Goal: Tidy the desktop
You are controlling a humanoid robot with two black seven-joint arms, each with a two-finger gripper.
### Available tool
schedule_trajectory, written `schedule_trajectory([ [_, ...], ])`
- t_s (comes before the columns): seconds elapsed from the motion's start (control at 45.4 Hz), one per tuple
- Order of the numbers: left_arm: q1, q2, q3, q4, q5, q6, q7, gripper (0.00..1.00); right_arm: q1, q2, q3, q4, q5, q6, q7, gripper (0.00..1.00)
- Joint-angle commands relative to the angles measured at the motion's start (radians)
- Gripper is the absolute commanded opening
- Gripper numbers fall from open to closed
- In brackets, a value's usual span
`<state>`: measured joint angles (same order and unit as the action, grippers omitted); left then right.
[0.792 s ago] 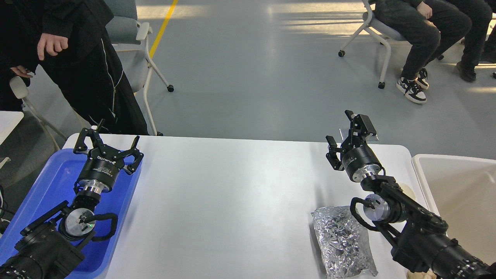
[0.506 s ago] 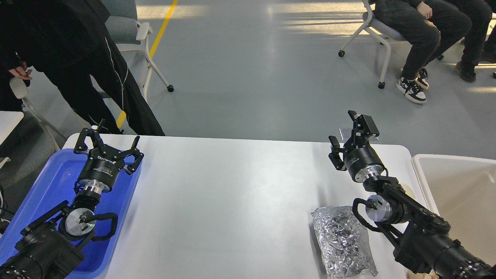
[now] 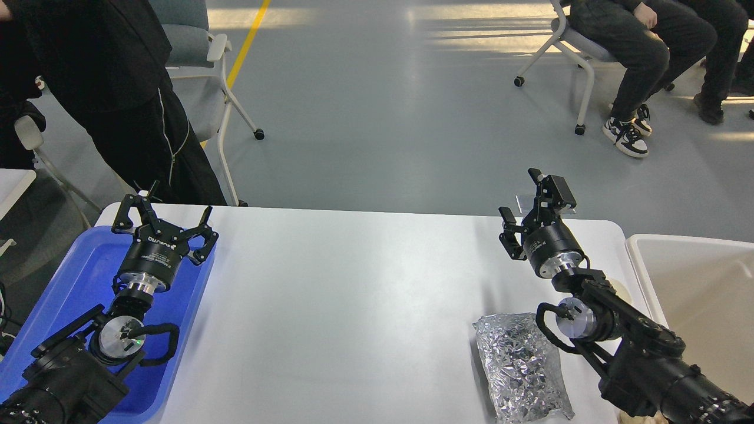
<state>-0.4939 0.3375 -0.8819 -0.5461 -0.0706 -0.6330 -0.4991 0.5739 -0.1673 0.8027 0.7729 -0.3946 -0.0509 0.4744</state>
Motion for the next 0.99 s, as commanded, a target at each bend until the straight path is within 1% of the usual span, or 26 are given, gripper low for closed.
schedule_trajectory([
  [0.0,0.0,0.0,0.0,0.0,0.0,0.001,0.001,1.0,0.003,0.02,-0.002,0.005,0.0,-0.014,0.001,1.0],
  [0.044,0.0,0.0,0.0,0.0,0.0,0.0,0.001,1.0,0.004,0.037,0.004,0.005,0.0,-0.015,0.001,1.0],
  [0.154,0.0,0.0,0.0,0.0,0.0,0.0,0.001,1.0,0.0,0.032,0.006,0.005,0.0,-0.017,0.0,1.0],
  [0.462,0.0,0.0,0.0,-0.001,0.002,-0.008,0.001,1.0,0.012,-0.035,-0.008,0.014,0.0,0.002,-0.042,1.0],
  [0.594,0.0,0.0,0.001,-0.002,0.002,-0.008,0.001,1.0,0.015,-0.038,-0.007,0.051,0.006,-0.004,-0.089,1.0],
  [0.66,0.0,0.0,0.001,-0.002,0.002,-0.008,0.001,1.0,0.017,-0.05,-0.008,0.072,0.055,-0.006,-0.12,1.0],
  [0.77,0.0,0.0,0.001,-0.002,0.003,-0.008,0.001,1.0,0.023,-0.116,-0.022,0.123,0.152,-0.006,-0.163,1.0],
  [0.969,0.0,0.0,0.001,-0.002,0.003,-0.008,0.001,1.0,0.075,-0.285,-0.171,0.213,0.163,-0.006,-0.165,1.0],
])
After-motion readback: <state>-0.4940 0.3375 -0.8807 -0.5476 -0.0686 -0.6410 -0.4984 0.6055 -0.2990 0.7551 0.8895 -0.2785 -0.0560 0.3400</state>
